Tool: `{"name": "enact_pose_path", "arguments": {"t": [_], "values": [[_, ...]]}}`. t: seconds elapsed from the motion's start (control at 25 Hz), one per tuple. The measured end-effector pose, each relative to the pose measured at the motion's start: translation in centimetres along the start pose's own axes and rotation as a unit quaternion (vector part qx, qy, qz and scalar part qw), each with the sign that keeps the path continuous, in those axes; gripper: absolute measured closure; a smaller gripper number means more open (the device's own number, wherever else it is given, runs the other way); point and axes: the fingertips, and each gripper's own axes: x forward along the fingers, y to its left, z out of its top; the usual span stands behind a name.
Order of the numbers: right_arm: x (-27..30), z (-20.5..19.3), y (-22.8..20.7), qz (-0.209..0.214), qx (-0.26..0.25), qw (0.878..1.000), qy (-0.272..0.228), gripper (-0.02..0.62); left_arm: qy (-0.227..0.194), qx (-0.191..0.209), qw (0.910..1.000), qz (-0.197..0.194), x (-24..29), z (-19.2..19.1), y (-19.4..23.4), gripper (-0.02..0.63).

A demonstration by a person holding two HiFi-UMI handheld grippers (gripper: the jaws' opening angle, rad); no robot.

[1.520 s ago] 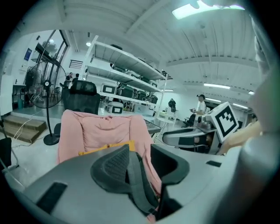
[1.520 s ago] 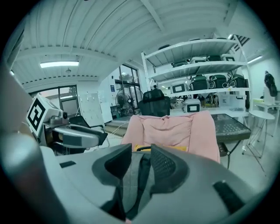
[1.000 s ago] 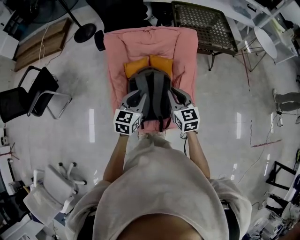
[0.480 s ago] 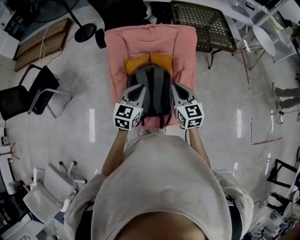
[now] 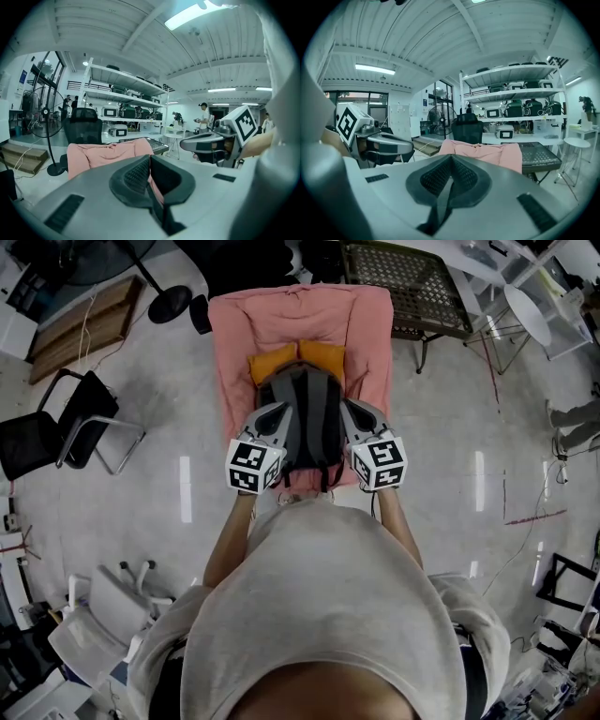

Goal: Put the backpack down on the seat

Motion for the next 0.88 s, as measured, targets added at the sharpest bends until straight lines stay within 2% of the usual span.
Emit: {"name": "enact_pose_path", "arguments": {"t": [0.88], "values": [[-0.06, -0.52, 0.05, 0.000, -0.006, 1.000, 0.007, 0.598, -0.001, 0.003, 1.0000, -0.001, 0.05, -0.09, -0.19, 0.594]]}}
